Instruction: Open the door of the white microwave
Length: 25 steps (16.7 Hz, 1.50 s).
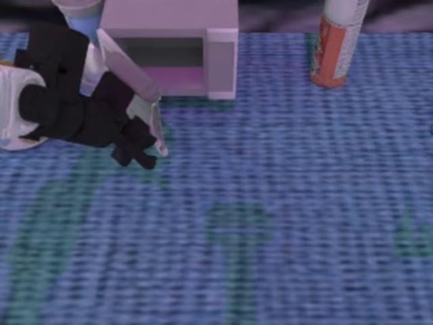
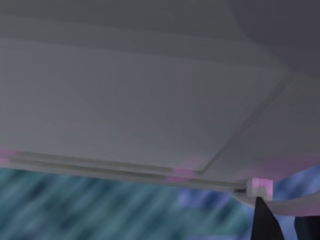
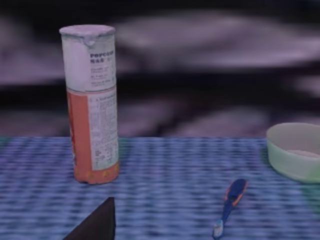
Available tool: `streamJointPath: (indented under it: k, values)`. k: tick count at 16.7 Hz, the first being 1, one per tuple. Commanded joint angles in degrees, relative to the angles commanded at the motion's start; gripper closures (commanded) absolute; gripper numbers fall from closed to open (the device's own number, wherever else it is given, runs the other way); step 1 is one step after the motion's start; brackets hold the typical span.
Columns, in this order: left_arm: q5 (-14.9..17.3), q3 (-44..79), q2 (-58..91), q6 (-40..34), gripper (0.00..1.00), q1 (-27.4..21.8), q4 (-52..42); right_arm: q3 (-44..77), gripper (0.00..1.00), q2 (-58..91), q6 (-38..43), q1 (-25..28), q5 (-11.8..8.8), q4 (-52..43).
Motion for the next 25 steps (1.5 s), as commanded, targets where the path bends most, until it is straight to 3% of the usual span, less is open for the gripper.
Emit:
streamJointPath:
  k: [9,25]
  values:
    - [2.8,0.5,0.0,5.3,1.00,2.5,-2.4,0.0,0.00,0.0,0.0,0.0,0.0,0.0]
    - [2.9,0.5,0.0,5.4,1.00,2.5,-2.4,0.0,0.00,0.0,0.0,0.0,0.0,0.0]
